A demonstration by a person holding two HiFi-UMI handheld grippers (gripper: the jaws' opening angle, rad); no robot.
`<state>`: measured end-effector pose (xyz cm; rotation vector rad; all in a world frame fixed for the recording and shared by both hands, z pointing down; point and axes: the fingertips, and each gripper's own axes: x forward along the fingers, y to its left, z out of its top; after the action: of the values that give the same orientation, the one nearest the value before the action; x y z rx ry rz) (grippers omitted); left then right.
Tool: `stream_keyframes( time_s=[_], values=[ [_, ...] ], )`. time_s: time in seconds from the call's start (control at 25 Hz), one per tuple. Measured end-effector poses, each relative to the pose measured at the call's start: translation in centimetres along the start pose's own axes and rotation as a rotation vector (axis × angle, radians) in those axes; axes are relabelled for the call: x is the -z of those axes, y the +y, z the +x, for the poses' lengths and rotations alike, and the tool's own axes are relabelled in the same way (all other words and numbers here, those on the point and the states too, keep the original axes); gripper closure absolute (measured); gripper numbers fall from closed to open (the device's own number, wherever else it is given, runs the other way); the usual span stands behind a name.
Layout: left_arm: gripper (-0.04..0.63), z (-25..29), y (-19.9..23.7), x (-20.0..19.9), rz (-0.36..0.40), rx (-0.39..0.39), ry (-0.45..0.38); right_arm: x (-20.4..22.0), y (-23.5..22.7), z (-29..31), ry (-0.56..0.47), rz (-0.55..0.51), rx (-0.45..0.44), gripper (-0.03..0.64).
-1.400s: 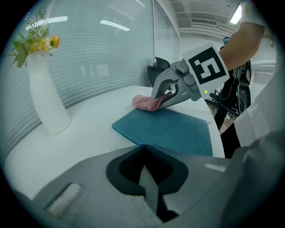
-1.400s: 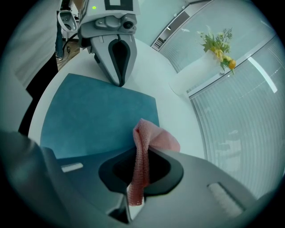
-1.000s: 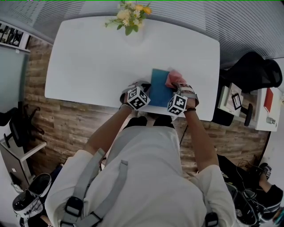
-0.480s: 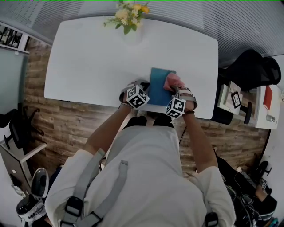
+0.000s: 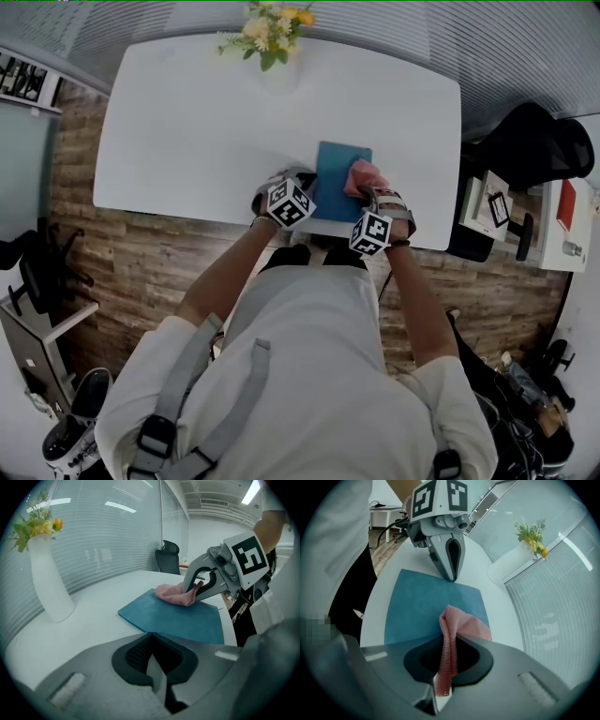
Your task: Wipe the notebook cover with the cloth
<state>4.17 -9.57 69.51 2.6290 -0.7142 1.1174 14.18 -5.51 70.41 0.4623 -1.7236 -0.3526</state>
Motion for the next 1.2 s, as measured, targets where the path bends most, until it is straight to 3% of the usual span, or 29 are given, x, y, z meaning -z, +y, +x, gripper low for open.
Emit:
stream_keyframes(
  time_s=[1.2],
  values=[
    [0.6, 0.0, 0.0, 0.0, -0.004, 0.003, 0.001, -0.4, 6.6, -4.1, -0.048, 0.153, -0.122, 0.589]
  ],
)
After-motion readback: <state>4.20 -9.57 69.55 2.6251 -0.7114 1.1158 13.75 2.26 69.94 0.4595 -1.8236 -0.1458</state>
